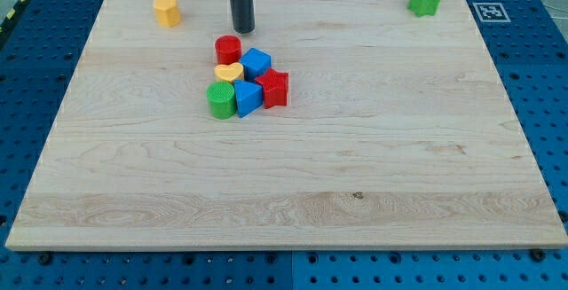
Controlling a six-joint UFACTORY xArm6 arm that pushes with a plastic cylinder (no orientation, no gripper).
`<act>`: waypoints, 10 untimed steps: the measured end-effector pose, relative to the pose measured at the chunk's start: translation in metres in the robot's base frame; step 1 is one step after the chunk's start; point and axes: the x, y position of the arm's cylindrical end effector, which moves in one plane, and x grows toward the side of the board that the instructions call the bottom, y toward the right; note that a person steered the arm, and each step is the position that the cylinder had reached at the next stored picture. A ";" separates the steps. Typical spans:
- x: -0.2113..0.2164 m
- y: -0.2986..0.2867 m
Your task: Place hexagon to the left of red circle
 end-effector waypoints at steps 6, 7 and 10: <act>-0.046 -0.010; -0.067 -0.037; -0.073 -0.127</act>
